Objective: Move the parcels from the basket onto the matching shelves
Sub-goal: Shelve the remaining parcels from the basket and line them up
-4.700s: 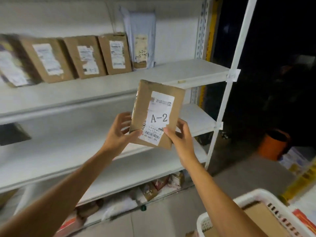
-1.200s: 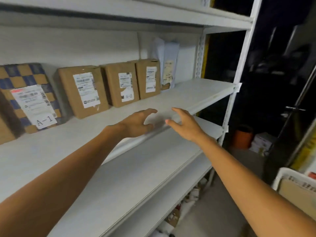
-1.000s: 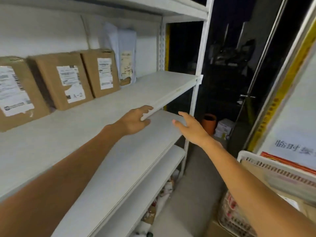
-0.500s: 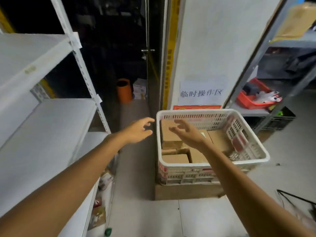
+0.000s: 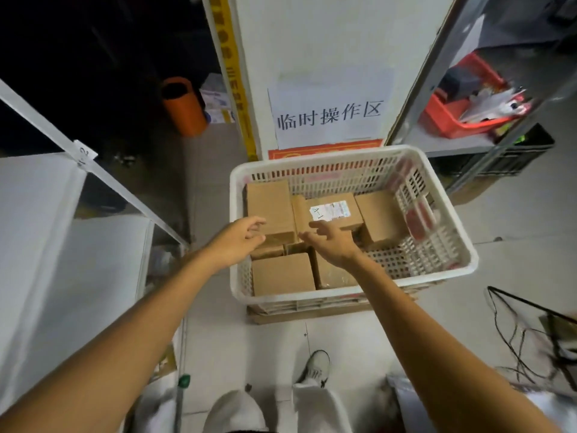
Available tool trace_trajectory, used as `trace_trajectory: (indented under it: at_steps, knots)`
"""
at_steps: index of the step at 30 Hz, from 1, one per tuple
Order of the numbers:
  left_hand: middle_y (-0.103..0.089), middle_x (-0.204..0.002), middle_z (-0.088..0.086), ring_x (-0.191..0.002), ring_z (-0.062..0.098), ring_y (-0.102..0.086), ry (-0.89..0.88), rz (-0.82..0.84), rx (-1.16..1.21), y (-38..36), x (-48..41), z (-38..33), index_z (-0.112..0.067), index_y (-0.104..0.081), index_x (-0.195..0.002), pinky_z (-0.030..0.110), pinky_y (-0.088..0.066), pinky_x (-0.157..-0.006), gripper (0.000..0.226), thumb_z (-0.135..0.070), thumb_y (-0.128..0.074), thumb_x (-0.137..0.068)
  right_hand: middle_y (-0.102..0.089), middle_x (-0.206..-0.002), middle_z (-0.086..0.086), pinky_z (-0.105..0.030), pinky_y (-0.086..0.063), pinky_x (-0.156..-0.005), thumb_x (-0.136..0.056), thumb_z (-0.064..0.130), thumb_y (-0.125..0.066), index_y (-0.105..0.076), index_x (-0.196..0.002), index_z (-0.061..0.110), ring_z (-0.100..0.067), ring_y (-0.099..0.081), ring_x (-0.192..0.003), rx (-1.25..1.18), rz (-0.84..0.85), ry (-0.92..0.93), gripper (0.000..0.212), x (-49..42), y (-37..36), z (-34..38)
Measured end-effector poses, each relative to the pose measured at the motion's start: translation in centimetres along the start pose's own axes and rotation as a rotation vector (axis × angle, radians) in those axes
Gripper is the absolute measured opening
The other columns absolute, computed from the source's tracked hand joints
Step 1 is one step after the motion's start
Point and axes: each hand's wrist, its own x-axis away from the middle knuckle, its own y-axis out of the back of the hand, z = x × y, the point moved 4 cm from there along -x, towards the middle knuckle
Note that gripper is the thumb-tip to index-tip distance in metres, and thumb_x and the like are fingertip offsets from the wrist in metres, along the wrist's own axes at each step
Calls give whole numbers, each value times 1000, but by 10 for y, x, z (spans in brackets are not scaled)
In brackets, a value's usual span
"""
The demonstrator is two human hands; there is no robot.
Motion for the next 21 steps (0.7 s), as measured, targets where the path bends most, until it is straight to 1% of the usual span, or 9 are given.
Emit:
trace_trajectory:
  at_steps: [2, 6, 8, 10, 11, 13, 15, 18, 21]
  knots:
    - [-53, -135, 0, -112, 9, -51, 41, -12, 27, 0, -11, 12, -28, -49, -132, 18, -41, -77, 38, -25, -55, -94, -52, -136, -11, -27, -36, -86, -97, 42, -52, -39, -142, 14, -11, -55, -102, -1, 19, -14, 55, -18, 2, -1]
    - [-55, -133, -1, -103, 4, -54, 94, -27, 78, 1, -41, 32, -26, -48, -132, 12, -40, -68, 38, -22, -54, -95, -48, -141, -12, -22, -38, -83, -97, 41, -52, -40, -142, 14, -15, -53, -105, 15, 57, -53, 54, -58, 1, -3]
    - [-53, -135, -1, -106, 5, -55, 106, -24, 92, -1, -60, 41, -27, -48, -132, 15, -43, -73, 38, -23, -54, -95, -50, -139, -12, -12, -39, -68, -97, 40, -53, -41, -141, 13, -7, -52, -90, 27, 68, -73, 53, -76, -1, -4]
    - [-50, -139, 1, -115, 13, -53, 107, -14, 95, -5, -81, 51, -26, -47, -134, 21, -43, -83, 39, -23, -54, -95, -50, -137, -13, -10, -37, -60, -96, 38, -55, -41, -141, 12, -6, -50, -88, 47, 68, -92, 54, -94, -3, -6]
    - [-50, -140, 1, -116, 14, -52, 107, -3, 86, -8, -93, 55, -27, -46, -134, 24, -42, -86, 40, -23, -54, -95, -50, -137, -13, -11, -37, -64, -96, 38, -56, -41, -141, 13, -8, -51, -91, 53, 60, -108, 54, -102, -4, -8]
    - [-48, -140, 1, -118, 14, -49, 94, 7, 35, -13, -113, 65, -28, -44, -136, 25, -40, -89, 43, -21, -54, -95, -49, -139, -13, -20, -40, -81, -95, 39, -57, -42, -141, 14, -19, -54, -109, 57, 36, -154, 54, -117, -4, -15]
    - [-42, -143, -1, -126, 16, -44, 53, -34, -47, -18, -127, 73, -28, -41, -138, 25, -36, -93, 48, -20, -55, -93, -47, -142, -14, -27, -38, -87, -94, 39, -58, -42, -141, 15, -26, -50, -123, 81, 50, -177, 55, -134, -7, -22]
    - [-36, -148, 0, -136, 18, -33, 14, -173, -152, -23, -147, 87, -23, -36, -143, 26, -30, -103, 56, -16, -57, -91, -46, -143, -15, -29, -38, -89, -94, 40, -57, -41, -142, 16, -27, -48, -126, 121, 93, -206, 55, -169, -10, -33]
    - [-30, -152, 0, -141, 20, -23, -21, -251, -253, -33, -172, 97, -22, -36, -144, 30, -23, -110, 59, -16, -58, -90, -46, -143, -13, -32, -41, -93, -96, 36, -57, -39, -143, 16, -28, -48, -126, 56, 82, -204, 55, -213, -13, -39]
